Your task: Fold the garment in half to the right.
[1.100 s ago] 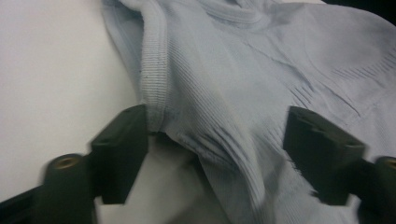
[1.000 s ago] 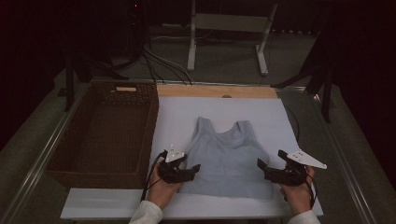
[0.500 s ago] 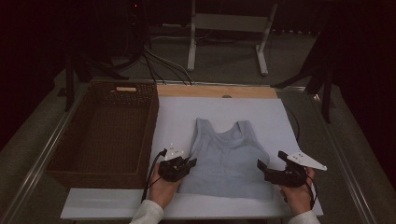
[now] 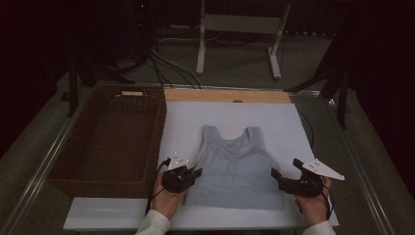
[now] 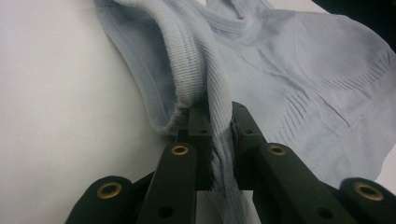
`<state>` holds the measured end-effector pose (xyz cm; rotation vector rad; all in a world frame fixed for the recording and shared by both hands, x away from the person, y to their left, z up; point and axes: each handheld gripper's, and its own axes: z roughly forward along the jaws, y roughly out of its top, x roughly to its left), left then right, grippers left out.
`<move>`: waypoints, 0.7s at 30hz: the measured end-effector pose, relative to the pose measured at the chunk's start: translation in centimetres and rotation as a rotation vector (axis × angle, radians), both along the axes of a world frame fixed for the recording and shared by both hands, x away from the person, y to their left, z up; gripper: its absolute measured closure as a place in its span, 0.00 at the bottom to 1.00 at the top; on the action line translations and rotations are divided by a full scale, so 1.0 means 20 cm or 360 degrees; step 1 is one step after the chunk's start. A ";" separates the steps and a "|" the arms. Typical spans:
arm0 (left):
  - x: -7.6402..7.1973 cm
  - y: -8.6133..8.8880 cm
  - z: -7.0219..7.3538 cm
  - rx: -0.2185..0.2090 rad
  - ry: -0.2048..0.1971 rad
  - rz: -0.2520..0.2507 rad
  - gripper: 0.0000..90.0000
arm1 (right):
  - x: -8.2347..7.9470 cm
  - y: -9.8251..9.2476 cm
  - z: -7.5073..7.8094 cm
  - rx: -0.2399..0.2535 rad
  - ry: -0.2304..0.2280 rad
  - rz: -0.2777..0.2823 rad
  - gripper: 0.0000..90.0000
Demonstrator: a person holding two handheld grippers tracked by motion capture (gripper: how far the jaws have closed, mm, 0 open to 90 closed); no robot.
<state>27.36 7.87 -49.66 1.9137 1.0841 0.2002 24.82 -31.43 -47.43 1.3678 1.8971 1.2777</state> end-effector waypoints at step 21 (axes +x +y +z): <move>-0.06 0.08 0.07 0.0111 -0.0037 0.0154 0.91 | -0.01 -0.01 0.00 0.0011 -0.0010 -0.0018 0.04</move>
